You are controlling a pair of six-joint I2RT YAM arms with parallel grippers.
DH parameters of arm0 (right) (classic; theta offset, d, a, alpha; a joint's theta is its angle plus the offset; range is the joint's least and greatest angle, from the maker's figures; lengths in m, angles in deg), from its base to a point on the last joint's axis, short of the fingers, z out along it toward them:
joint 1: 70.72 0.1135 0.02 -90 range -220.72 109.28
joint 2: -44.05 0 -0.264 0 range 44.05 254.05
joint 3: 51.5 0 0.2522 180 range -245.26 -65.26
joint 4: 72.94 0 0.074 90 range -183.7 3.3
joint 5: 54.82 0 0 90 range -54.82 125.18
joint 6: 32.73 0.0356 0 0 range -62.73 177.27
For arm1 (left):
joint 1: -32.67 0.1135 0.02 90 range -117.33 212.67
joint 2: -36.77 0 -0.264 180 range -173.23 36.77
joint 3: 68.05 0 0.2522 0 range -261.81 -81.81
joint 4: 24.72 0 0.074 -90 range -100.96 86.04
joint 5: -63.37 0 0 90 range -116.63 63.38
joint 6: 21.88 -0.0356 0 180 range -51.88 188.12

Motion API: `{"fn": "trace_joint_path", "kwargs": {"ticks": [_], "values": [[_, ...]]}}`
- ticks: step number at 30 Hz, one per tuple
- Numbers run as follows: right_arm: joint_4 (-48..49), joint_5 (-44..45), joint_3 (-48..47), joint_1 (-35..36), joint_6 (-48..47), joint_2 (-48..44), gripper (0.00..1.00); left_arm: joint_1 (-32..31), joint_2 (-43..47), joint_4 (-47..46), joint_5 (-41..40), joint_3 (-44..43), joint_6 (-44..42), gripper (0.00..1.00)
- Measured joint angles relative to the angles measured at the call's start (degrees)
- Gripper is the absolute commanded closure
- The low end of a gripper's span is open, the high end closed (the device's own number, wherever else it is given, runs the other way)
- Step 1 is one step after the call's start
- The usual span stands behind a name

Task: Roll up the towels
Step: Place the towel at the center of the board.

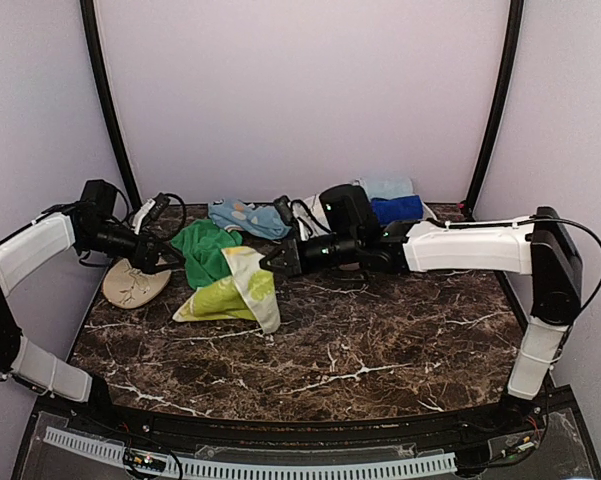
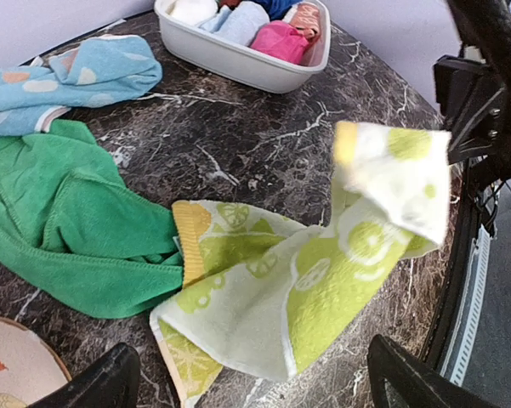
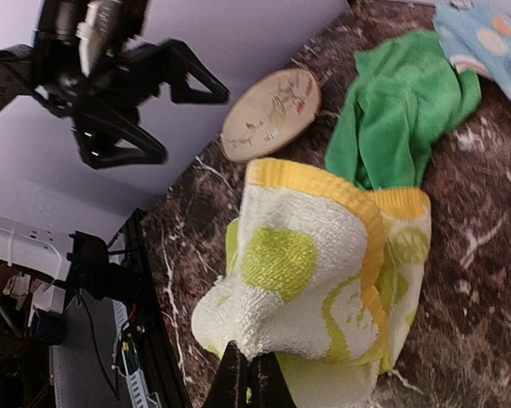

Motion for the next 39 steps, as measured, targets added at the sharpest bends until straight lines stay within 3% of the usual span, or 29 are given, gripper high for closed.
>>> {"fn": "trace_joint_path", "kwargs": {"ticks": [4,10,14,15,18,23,27,29,37,39], "values": [[-0.9,2.1,10.0,-0.5,0.9,-2.4,1.00,-4.3,-0.6,-1.8,-2.2,0.9,-0.8,0.05],[-1.4,5.4,19.3,-1.3,1.7,-13.2,1.00,-5.6,-6.0,-2.7,-8.0,1.3,-4.5,0.06],[-3.1,8.4,21.9,-1.6,1.4,-19.0,1.00,-6.5,-8.1,-2.5,-11.8,2.8,-7.8,0.14],[-3.5,9.0,22.6,-1.7,1.3,-19.8,0.94,-6.8,-8.4,-2.3,-12.5,3.1,-9.0,0.16],[-5.9,11.6,26.1,-2.0,1.4,-22.9,0.89,-7.9,-8.5,-0.6,-14.3,4.9,-13.7,0.18],[-10.8,15.7,27.9,-2.6,1.4,-24.1,0.61,-14.5,-7.9,0.8,-20.9,11.1,-22.3,0.16],[-16.1,20.5,27.9,-3.1,0.8,-26.0,0.49,-19.6,-7.2,1.0,-25.5,14.6,-26.4,0.17],[-19.3,24.1,27.8,-3.5,0.6,-28.9,0.47,-20.8,-7.2,0.9,-27.5,14.7,-27.6,0.18],[-25.8,33.0,24.4,-2.7,0.2,-36.3,0.45,-22.8,-9.6,-1.9,-31.5,14.7,-30.0,0.38],[-26.4,33.4,24.4,-1.4,0.1,-35.6,0.42,-23.3,-10.2,-2.5,-31.7,14.7,-30.5,0.53]]}}
